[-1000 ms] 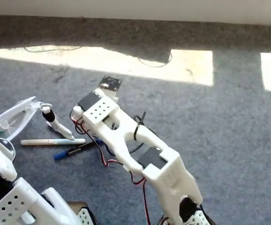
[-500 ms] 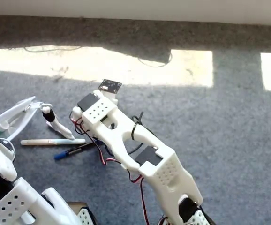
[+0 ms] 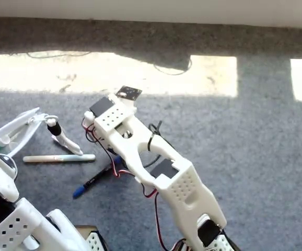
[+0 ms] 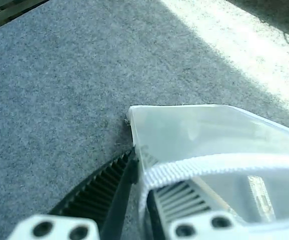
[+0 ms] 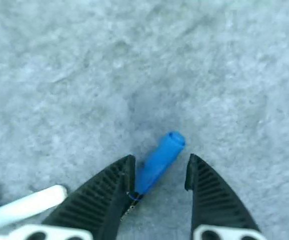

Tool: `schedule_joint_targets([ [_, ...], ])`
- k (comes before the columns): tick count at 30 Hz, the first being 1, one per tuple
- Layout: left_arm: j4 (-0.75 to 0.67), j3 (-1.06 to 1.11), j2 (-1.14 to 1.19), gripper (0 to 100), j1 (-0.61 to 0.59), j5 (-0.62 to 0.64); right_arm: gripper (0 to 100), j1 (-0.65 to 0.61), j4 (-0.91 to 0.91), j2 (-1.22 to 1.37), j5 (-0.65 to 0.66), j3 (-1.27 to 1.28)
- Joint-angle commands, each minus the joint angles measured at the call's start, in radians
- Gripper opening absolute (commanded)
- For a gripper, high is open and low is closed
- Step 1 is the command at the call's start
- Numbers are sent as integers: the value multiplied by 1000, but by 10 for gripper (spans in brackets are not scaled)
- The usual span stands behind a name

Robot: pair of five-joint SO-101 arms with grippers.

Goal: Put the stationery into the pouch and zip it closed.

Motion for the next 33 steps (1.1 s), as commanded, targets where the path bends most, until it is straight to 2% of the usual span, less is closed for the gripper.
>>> schedule_joint_targets([
  [1,-23,-18,-10,7,-2,9,170,-33,48,-16,-6,-107],
  [6,-23,-18,-10,7,-2,9,170,-30,21,-10,-8,-73],
  [12,-23,-18,-10,7,-2,9,170,-28,-124,-10,-8,107],
  [15,-23,-18,-10,7,-2,9,166,-31,-137,-10,-8,159],
  [23,-23,-18,-10,7,-2,9,4,-28,-143,-12,-6,159],
  [28,-23,-18,-10,7,-1,9,5,-16,-134,-24,3,124],
  [33,-23,-18,-10,7,41,5,5,38,-74,-70,104,38],
])
